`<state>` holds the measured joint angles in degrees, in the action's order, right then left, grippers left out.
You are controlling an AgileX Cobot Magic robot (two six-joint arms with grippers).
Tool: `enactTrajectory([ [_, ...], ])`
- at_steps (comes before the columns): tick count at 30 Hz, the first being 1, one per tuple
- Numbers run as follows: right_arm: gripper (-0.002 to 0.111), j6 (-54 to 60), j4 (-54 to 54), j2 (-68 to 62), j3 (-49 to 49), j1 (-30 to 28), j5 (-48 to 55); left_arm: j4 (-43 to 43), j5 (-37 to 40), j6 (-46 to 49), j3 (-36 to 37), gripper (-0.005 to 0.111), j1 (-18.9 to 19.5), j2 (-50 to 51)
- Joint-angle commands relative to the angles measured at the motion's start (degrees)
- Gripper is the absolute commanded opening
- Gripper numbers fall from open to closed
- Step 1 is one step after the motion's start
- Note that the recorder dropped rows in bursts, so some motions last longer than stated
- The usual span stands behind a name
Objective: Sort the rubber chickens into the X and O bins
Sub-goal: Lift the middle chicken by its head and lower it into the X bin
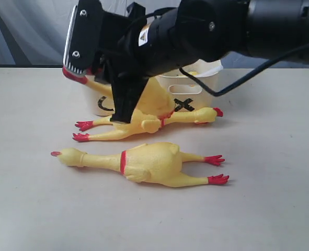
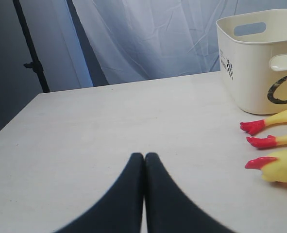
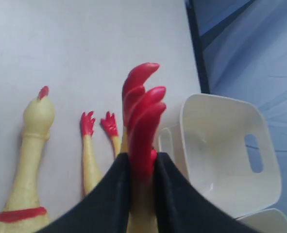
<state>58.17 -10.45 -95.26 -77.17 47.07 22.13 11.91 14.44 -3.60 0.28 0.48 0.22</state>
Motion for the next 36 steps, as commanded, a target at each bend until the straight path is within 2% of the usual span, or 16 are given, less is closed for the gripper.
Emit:
enactTrajectory([
  [1, -0.001, -0.4, 0.1, 2.8, 0.0, 0.0, -7.4, -0.1, -1.1, -0.3, -0.3, 0.000, -0.1, -0.2],
  [6, -0.001, -4.4, -0.1, 3.0, 0.0, -1.1, -15.2, -0.1, -1.1, -0.3, -0.3, 0.000, -0.1, -0.2],
  [14, -0.001, -18.4, -0.6, 2.7, 0.0, -6.4, -24.0, -0.1, -1.1, -0.3, -0.3, 0.000, -0.1, -0.2],
  [22, -0.001, -19.8, -13.8, 2.7, 0.0, -11.4, -30.0, -0.1, -1.1, -0.3, -0.3, 0.000, -0.1, -0.2],
  [27, -0.001, -19.9, -28.0, -1.3, 0.0, -15.0, -45.1, -0.1, -1.1, -0.3, -0.3, 0.000, -0.1, -0.2],
  [29, -0.001, -20.8, -30.0, -4.0, 0.0, -15.0, -50.8, -0.1, -1.1, -0.3, -0.3, 0.000, -0.1, -0.2],
  [33, -0.001, -23.6, -29.1, -10.7, 0.0, -15.0, -61.6, -0.1, -1.1, -0.3, -0.3, 0.000, -0.1, -0.2],
  [36, -0.001, -23.4, -26.4, -16.5, -2.4, -15.0, -62.3, -0.1, -1.1, -0.3, -0.3, 0.000, -0.1, -0.2],
])
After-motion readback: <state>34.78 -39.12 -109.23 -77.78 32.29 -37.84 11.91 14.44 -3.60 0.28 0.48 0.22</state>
